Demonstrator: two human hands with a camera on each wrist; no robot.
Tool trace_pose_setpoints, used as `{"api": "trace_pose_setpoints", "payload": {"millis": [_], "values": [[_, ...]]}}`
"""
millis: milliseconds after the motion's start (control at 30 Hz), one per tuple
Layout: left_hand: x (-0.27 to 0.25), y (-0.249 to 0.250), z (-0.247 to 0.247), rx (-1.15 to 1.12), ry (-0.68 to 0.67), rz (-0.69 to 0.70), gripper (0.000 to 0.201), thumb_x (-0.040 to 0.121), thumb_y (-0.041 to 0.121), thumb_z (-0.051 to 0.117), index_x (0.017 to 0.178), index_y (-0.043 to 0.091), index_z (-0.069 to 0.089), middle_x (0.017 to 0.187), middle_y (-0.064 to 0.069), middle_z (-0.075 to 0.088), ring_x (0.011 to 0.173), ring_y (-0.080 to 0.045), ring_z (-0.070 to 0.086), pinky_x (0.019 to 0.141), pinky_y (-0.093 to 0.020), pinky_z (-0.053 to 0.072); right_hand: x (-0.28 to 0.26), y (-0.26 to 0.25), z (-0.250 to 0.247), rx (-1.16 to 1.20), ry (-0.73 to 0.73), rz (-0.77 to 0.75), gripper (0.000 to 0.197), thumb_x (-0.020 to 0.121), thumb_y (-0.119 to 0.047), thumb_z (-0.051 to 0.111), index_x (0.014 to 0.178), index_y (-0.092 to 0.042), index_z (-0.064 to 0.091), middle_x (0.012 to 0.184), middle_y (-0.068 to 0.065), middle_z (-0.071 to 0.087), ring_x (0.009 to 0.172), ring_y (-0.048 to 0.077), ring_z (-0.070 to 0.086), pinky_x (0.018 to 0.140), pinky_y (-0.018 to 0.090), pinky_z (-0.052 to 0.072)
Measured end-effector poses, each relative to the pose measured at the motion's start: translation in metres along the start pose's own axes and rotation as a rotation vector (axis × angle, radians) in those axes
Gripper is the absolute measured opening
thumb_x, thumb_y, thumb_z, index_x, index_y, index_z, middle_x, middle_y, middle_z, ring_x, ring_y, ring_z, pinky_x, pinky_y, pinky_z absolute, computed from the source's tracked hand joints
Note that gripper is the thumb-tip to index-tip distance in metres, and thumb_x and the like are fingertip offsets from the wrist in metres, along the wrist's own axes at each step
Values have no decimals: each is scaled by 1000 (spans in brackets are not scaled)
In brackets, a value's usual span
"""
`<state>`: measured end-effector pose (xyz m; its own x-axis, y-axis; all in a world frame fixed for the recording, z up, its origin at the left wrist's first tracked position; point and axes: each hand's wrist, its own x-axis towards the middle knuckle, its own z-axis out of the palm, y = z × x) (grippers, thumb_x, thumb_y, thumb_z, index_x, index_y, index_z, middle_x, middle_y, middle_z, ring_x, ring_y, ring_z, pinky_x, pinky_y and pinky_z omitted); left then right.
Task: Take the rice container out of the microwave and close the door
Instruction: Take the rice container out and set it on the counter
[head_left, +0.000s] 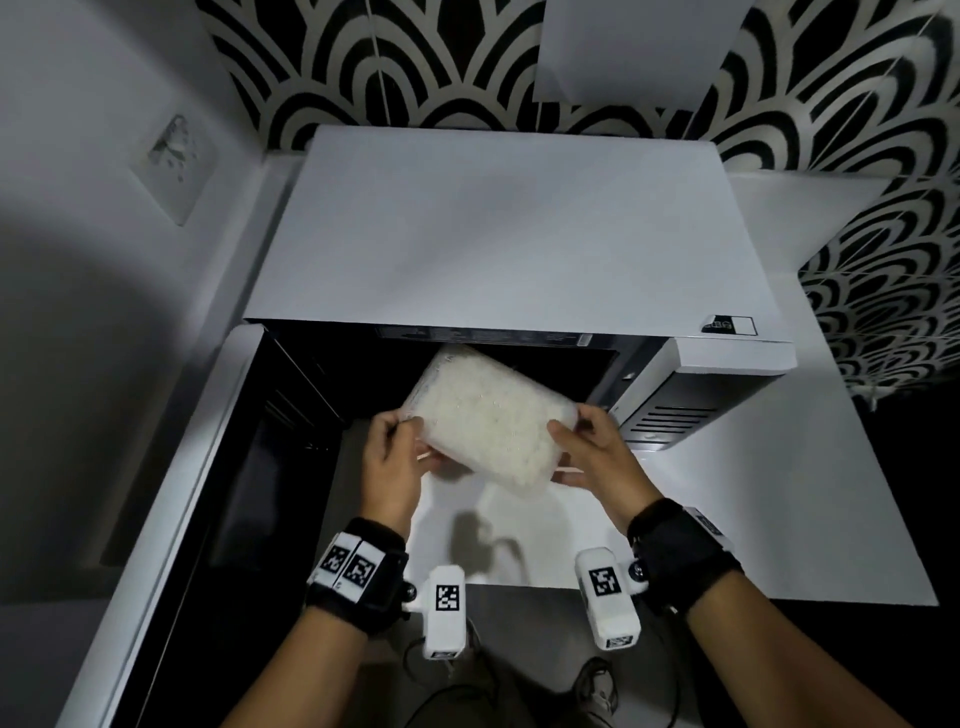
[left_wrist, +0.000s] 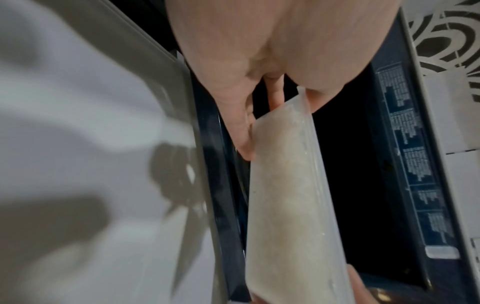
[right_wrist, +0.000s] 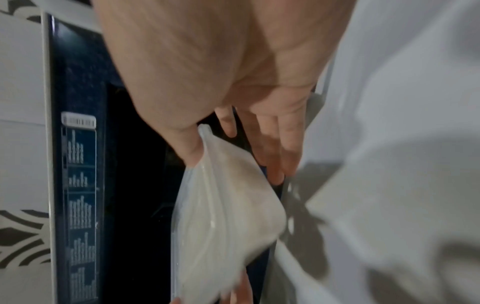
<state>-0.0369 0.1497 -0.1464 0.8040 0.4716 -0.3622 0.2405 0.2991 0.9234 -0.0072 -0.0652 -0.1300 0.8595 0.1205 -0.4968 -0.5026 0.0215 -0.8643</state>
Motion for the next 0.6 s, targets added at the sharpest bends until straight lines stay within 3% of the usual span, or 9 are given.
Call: {"api": "trace_pose_setpoints", "payload": {"millis": [67,133,200,267,333,433,500,600], "values": [[-13,3,0,52,-84,0,12,98,6,48,87,9,52,80,-4,59,62,-6,64,56,-24,56,-15,2,-11,-20,-43,38,43,93,-30,64,133,-27,49,123,2,62,106,24,66,89,48,57],[-25,0,2,98,-175,3,12,99,8,49,88,8,54,81,-2,64,64,-5,67,55,-24,56,-28,10,-23,-45,-92,66,42,92,-34,63,133,-32,54,124,1,67,111,23,66,94,55,54],[-36,-4,5,127,-249,-22,12,100,13,50,92,11,58,84,2,68,70,-8,69,58,-24,55,-43,18,-36,-79,-120,81,34,93,-35,61,126,-30,62,123,2,70,114,23,66,96,58,51],[-47,-11,10,125,-329,-82,13,101,21,50,103,13,61,96,-2,72,80,-14,70,64,-29,56,-61,25,-51,-97,-112,84,32,95,-38,58,124,-28,64,122,2,71,115,23,65,96,56,52],[-60,-20,16,117,-393,-158,24,100,33,52,115,16,59,110,-9,70,86,-19,71,67,-35,58,-79,30,-68,-89,-89,83,35,94,-41,57,125,-27,65,122,5,71,115,25,65,95,55,53],[-85,-36,35,126,-516,-292,46,90,55,58,123,23,56,114,-11,71,89,-32,72,74,-50,61,-102,35,-97,-52,-24,86,30,96,-35,56,121,-23,67,119,11,71,114,31,66,94,57,53],[-103,-47,56,103,-623,-362,51,85,54,62,126,24,55,118,-7,73,100,-35,73,83,-54,59,-113,37,-116,-13,18,99,29,96,-30,52,119,-20,68,117,12,72,112,31,67,95,57,52],[-122,-59,94,112,-722,-354,53,81,45,65,128,24,54,124,-5,72,109,-24,72,79,-42,60,-124,37,-152,85,69,115,27,94,-26,55,115,-15,68,119,16,70,113,35,65,101,57,47]]}}
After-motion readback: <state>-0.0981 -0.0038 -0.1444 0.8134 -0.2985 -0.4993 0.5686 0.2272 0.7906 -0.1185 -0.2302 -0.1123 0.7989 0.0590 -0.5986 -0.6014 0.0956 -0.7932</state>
